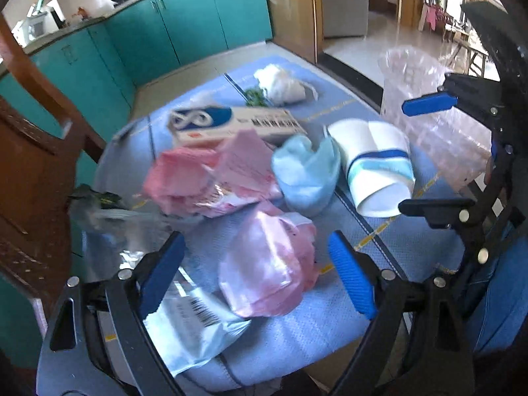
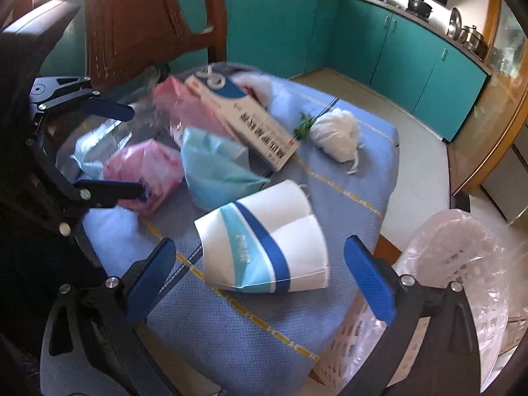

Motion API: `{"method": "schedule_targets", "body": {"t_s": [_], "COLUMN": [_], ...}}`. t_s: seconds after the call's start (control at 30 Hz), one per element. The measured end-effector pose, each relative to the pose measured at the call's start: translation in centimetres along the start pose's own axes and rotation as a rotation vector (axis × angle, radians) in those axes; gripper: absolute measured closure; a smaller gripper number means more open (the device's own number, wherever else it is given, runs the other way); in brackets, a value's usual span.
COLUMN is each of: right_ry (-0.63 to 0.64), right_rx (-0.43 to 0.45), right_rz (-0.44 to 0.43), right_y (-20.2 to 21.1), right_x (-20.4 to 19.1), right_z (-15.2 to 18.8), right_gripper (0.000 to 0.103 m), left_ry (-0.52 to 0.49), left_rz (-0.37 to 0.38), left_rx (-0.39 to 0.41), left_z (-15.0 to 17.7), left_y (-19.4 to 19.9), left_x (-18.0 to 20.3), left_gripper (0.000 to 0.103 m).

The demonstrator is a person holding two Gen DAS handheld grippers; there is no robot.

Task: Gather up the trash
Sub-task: 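Move both tools back to the table and grasp the white paper cups with the right tool, then carry the stacked white paper cups in the right tool toward the wastebasket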

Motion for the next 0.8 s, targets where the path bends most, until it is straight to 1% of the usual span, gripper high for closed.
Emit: {"method": "schedule_targets", "body": {"t_s": [0.03,0.1,0.13,0.23,0.33,0.37,0.43,0.5,0.53,0.57,0.6,0.63,0.73,0.8], "right_ry": [0.005,0.003,-0.001,-0.007,-0.017,-0.02,-0.024,-0.031,-0.035,-0.038,-0.043,-0.048,-0.045,-0.04], "right_rx": [-0.011,-0.027,-0.035,-0.058,-0.082,-0.09,-0.1,-0.101,-0.101,-0.098,-0.095,-0.094,-0.077,-0.042], "right_rz": [0.008,0.016,0.016,0.034,0.027,0.021,0.01,-0.008,-0.015,-0.029,-0.041,-0.047,-0.056,-0.033], "right_y": [-0.4,-1.0,-1.3,-2.4,-3.5,-3.8,-4.3,-4.5,-4.5,-4.4,-4.3,-4.1,-3.5,-2.6], "right_x": [0.0,0.1,0.2,0.7,1.0,1.0,1.1,1.0,1.0,0.9,0.9,0.9,0.7,0.6], "right_z": [-0.1,-0.1,-0.3,-0.7,-1.0,-1.0,-1.0,-1.0,-0.9,-0.9,-0.8,-0.7,-0.5,-0.6], "right_gripper": [0.004,0.004,0.004,0.004,0.004,0.004,0.004,0.004,0.006,0.012,0.017,0.018,0.019,0.019], "left_ry": [-0.006,-0.01,-0.008,0.001,0.02,0.026,0.035,0.048,0.054,0.06,0.064,0.07,0.094,0.115], "left_rz": [0.002,0.008,0.011,0.016,0.017,0.024,0.051,0.096,0.113,0.121,0.121,0.114,0.098,0.068], "left_rx": [-0.013,-0.044,-0.051,-0.04,-0.02,-0.002,0.038,0.082,0.099,0.117,0.13,0.146,0.178,0.215], "left_z": [0.0,0.4,0.5,0.5,0.5,0.5,0.4,0.3,0.2,0.2,0.1,0.1,-0.1,-0.3], "left_y": [-0.5,-1.5,-1.8,-1.6,-0.8,-0.2,0.9,2.1,2.5,2.9,3.2,3.5,4.0,4.5], "left_x": [0.2,0.3,0.2,-0.1,-0.7,-1.0,-1.1,-1.5,-1.7,-1.9,-2.0,-2.2,-2.7,-3.1], "left_gripper": [0.019,0.036,0.037,0.042,0.043,0.043,0.043,0.043,0.043,0.043,0.043,0.043,0.043,0.043]}}
Point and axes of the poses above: each gripper's, at about its wrist camera, not at the fingertips, and y roughly against the way its jaws point, x to its right, z to its underside, the point moved 1 cm from there along -y, roughly the way its jaws point, and after that the axes turned 1 degree about -y, right-handed, at the moved point
